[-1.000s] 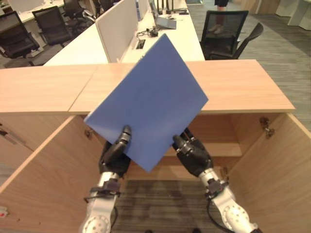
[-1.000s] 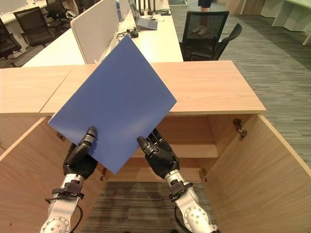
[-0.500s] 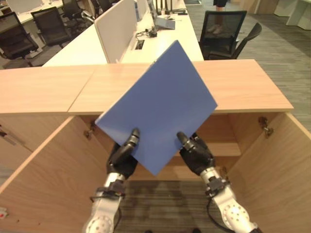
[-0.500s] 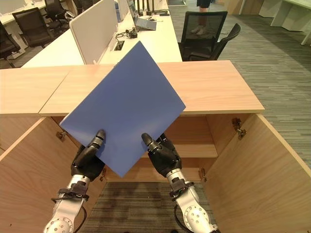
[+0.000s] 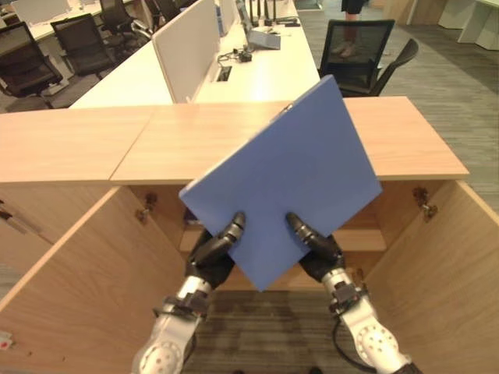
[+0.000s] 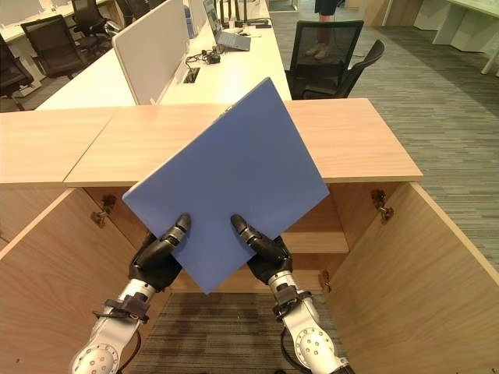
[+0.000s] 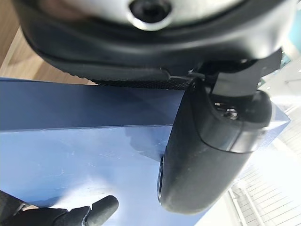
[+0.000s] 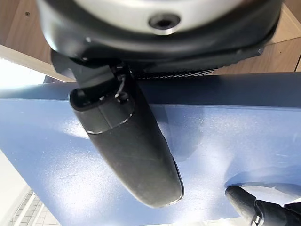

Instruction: Put the empty folder in the office cabinet

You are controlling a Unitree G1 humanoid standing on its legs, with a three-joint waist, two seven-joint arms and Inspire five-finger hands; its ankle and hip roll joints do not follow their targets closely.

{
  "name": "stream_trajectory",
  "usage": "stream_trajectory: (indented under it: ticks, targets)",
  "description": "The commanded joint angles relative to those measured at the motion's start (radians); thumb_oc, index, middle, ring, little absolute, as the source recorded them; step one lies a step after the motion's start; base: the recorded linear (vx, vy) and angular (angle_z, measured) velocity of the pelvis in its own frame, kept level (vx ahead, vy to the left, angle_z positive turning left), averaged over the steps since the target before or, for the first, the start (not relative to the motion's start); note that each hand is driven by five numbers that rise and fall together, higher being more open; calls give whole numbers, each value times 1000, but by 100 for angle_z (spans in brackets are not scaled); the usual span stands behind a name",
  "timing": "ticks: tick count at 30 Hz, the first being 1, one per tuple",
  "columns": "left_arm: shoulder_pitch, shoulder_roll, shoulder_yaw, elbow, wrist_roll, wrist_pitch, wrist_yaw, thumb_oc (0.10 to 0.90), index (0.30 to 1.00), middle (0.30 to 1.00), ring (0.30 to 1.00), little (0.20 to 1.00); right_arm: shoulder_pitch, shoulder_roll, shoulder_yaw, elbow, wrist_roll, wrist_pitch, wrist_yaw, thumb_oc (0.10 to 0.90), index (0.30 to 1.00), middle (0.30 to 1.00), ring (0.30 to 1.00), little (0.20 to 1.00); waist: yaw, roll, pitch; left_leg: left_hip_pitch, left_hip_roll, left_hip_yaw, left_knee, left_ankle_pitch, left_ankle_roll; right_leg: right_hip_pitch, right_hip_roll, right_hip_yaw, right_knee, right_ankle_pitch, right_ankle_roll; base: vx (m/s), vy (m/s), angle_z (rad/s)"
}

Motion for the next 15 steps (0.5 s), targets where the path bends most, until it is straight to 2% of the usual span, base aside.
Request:
stream_trajectory:
  ticks: [1,4,5,15]
  targets:
    - [-115,33,-53,-59,27,2,-122,400,300,300,300,300,-211,93,-24,-102,5,-43,67,800,900,900,900,900,-16,-38,-21,4,-15,-65,181,-184,-27,50,43,-17,38,-157,-34,0,0,0]
    - [-123,45,-61,-60,20,10,-131,400,300,300,300,300,-219,93,-22,-105,9,-44,66,800,900,900,900,900,-16,-39,-21,2,-16,-65,181,-184,-26,46,43,-16,40,-157,-33,0,0,0]
    - [-122,56,-62,-64,25,12,-140,400,300,300,300,300,-222,92,-21,-106,7,-43,69,400,300,300,300,300,-15,-39,-22,2,-17,-65,180,-184,-26,46,43,-15,40,-157,-33,0,0,0]
    - [-120,55,-45,-53,26,8,-143,400,300,300,300,300,-223,88,-25,-112,9,-44,75,400,300,300,300,300,-14,-41,-23,2,-17,-67,176,-184,-25,44,44,-13,40,-155,-33,0,0,0]
